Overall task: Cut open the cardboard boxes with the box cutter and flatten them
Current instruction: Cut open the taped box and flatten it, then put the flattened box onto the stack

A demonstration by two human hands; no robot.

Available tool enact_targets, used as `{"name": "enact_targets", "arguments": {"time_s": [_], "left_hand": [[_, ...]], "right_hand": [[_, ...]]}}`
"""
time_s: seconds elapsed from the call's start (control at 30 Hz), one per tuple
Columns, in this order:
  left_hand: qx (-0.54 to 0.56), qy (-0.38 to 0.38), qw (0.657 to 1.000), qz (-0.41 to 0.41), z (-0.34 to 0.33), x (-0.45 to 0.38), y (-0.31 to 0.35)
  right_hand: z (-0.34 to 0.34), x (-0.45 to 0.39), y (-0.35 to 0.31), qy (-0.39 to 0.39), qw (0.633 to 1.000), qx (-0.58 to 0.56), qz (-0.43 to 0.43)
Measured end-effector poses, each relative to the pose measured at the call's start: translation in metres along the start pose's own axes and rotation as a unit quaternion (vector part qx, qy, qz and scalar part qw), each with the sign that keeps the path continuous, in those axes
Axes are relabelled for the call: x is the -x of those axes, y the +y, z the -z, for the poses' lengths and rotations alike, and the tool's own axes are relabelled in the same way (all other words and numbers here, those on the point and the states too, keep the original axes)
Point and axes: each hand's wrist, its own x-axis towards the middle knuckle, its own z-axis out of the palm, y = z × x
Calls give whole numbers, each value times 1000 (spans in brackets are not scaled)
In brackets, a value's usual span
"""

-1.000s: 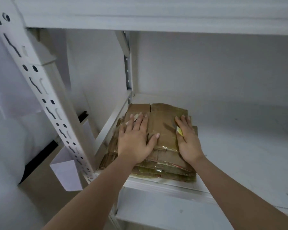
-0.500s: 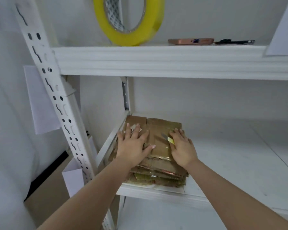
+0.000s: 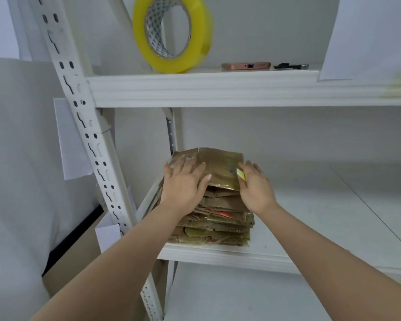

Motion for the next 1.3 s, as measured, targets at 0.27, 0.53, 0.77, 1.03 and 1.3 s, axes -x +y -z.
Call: {"name": "enact_targets", "arguments": {"time_s": [0.27,0.53,0.77,1.03,1.3], "left_hand": [[63,68,992,-80,-2,0,38],[95,39,987,-121,-15,-23,143],[138,-28,974,-180,-54,-37,329],[184,-68,953,-229,-94,-49,528],[132,-117,935,-308,-132,-83,631]], "right_hand": [[23,30,43,81,995,1,-60],[78,58,134,117,987,-3,-108],[179,119,278,132,972,-55,-186],[292,179,433,130,953,-49,-269],[325,183,541,132,944,-82,-291]]}}
